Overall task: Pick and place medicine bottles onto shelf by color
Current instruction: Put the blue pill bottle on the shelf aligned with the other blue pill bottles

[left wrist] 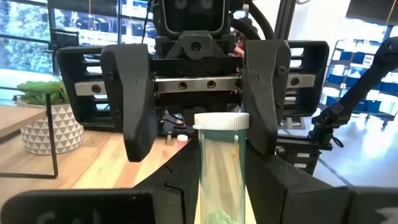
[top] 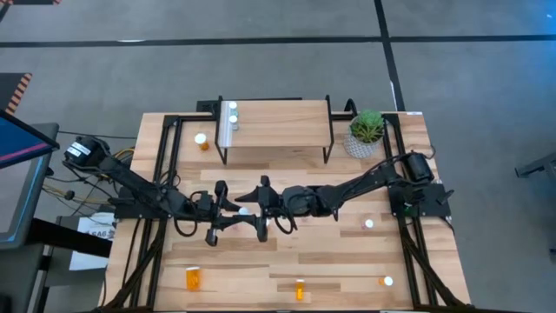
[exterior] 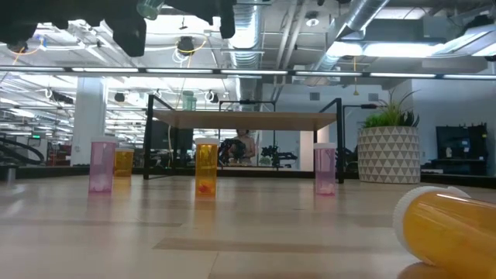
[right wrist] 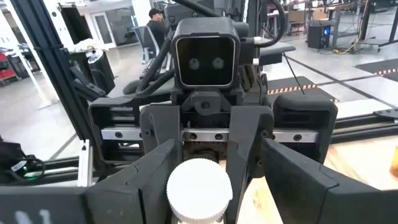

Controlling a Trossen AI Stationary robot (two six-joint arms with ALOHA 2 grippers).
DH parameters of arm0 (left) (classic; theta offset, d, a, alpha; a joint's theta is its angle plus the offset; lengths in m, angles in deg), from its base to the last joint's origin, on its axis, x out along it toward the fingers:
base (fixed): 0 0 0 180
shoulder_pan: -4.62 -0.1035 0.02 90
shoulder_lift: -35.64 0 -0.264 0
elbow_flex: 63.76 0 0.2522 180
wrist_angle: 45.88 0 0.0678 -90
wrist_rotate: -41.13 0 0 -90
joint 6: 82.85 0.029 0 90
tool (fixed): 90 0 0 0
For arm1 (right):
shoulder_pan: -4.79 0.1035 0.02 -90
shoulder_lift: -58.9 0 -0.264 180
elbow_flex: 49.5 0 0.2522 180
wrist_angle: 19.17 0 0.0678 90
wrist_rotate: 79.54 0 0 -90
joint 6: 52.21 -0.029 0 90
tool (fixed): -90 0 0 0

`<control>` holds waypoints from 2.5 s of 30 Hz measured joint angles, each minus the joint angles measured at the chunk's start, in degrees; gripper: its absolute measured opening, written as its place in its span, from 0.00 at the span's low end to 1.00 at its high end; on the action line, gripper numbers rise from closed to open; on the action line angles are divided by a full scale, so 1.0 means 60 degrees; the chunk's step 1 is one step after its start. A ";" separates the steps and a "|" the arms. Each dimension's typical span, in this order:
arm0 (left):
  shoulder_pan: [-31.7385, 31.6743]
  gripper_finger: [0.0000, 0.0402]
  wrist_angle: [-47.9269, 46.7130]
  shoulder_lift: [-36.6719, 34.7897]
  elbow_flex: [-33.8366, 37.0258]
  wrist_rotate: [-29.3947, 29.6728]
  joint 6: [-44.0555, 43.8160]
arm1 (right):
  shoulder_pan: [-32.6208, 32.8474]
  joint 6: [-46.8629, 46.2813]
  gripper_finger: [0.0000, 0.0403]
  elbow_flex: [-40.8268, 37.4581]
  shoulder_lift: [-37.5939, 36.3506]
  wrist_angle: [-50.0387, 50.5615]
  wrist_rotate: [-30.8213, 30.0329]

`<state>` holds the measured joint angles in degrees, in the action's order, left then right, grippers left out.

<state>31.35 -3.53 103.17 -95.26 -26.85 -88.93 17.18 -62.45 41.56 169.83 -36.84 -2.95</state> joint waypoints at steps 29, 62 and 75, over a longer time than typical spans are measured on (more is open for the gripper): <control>0.0499 0.23 0.0133 0.0000 0.0004 0.0710 0.0618 | 0.0397 0.0044 0.42 0.0011 -0.0013 0.0147 0.0023; 0.0673 0.23 0.0311 -0.0004 0.0007 0.1351 0.1050 | 0.0455 -0.0117 0.51 -0.0004 -0.0009 -0.0090 0.0005; 0.0673 0.23 0.2439 -0.0018 0.0994 0.1269 0.1206 | 0.0426 -0.0324 0.67 -0.0011 -0.0009 -0.0057 0.0003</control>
<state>35.39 11.10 103.06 -89.29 -19.24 -81.70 19.73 -64.39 41.49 169.78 -37.18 -2.93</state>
